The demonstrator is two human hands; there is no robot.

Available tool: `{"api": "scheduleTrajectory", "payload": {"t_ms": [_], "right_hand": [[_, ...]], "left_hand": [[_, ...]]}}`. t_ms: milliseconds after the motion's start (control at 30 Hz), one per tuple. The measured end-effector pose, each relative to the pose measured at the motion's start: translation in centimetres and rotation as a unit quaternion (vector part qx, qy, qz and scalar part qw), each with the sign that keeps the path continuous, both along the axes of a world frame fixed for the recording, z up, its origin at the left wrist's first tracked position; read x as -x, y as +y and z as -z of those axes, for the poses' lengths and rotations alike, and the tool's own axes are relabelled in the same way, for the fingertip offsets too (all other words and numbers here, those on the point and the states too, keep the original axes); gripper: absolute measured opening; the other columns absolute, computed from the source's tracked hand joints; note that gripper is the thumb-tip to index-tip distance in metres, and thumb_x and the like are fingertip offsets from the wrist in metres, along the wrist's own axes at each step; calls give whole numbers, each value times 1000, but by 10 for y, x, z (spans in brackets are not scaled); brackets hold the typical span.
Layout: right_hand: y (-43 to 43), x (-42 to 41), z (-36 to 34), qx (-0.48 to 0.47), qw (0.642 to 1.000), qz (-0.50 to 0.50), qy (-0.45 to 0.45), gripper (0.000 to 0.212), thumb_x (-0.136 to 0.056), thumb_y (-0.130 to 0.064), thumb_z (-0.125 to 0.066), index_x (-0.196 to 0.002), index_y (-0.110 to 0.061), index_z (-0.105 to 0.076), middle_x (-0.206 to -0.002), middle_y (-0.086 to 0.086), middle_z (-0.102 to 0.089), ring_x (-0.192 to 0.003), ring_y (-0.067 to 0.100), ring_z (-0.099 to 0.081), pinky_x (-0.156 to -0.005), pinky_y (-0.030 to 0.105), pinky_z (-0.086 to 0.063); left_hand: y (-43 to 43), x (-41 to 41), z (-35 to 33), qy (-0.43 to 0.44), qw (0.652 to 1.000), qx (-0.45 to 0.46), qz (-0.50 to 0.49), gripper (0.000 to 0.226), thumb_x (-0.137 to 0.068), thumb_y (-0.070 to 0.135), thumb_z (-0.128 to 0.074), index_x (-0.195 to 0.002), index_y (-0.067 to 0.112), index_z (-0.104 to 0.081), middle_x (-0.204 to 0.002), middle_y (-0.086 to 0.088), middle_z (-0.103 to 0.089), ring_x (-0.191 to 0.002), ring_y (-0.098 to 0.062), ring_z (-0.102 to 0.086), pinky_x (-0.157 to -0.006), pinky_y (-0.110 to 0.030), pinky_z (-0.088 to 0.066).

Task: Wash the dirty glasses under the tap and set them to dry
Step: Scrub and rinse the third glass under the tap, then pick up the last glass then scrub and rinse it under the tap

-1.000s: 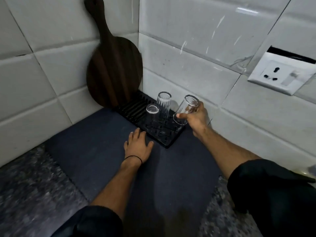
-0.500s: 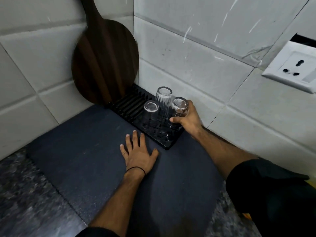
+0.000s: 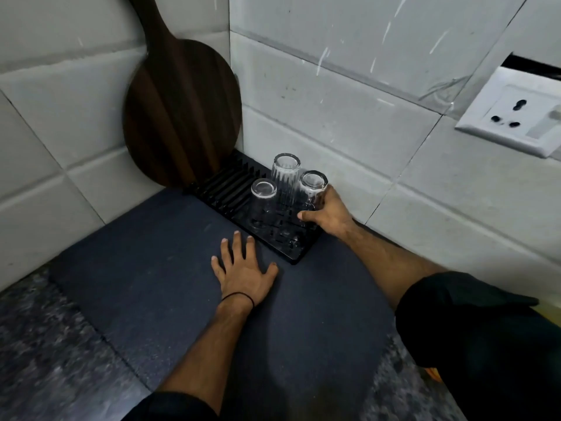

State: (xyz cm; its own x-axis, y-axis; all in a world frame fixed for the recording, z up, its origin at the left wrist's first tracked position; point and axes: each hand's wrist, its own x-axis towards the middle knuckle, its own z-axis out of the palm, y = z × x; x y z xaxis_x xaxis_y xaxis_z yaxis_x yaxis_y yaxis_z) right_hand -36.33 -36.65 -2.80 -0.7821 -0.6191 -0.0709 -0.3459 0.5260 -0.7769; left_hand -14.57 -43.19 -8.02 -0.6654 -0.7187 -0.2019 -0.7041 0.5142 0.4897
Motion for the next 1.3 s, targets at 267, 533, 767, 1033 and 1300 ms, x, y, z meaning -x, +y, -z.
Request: {"api": "scheduleTrajectory", "payload": {"t_ms": [267, 533, 767, 1033, 1300], "right_hand": [[56, -28, -40, -51, 999, 4, -10, 78, -81, -21, -82, -146, -9, -38, -141, 10, -52, -124, 23, -53, -95, 29, -44], [201, -80, -88, 80, 997, 14, -1, 30, -85, -3, -74, -113, -8, -67, -109, 10, -69, -95, 15, -63, -80, 13, -50], [357, -141, -81, 78, 960, 208, 168, 16, -88, -12, -71, -104, -12, -71, -108, 4, -63, -99, 16, -61, -80, 14, -45], [375, -171, -38, -35, 984, 164, 62, 48, -86, -30, -76, -132, -26, -61, -151, 5, -32, -138, 19, -36, -108, 26, -32], [344, -167, -26, -105, 974, 179, 93, 29, -87, -33, -71, -83, -18, -47, -98, -1, -51, -93, 28, -57, -67, 34, -36]], "left_hand": [[1, -6, -17, 0, 1000, -19, 1, 68, -92, 41, -56, -153, 25, -29, -165, -1, -11, -152, -28, -4, -120, -54, -6], [116, -5, -42, 192, 981, -28, 30, 37, -92, 18, -58, -128, 11, -60, -133, -5, -59, -119, -26, -55, -102, -44, -43], [222, -15, -30, 202, 967, -16, 157, 22, -92, 19, -58, -111, 13, -69, -117, -3, -67, -107, -25, -60, -92, -41, -47], [255, -22, 2, 21, 960, -12, 279, 55, -104, 47, -30, -156, 35, -15, -166, 6, 5, -153, -21, 8, -121, -47, 3], [253, -21, 0, -32, 952, 19, 304, 61, -103, 47, -33, -157, 35, -8, -166, 6, 12, -152, -22, 11, -121, -48, 3]]}}
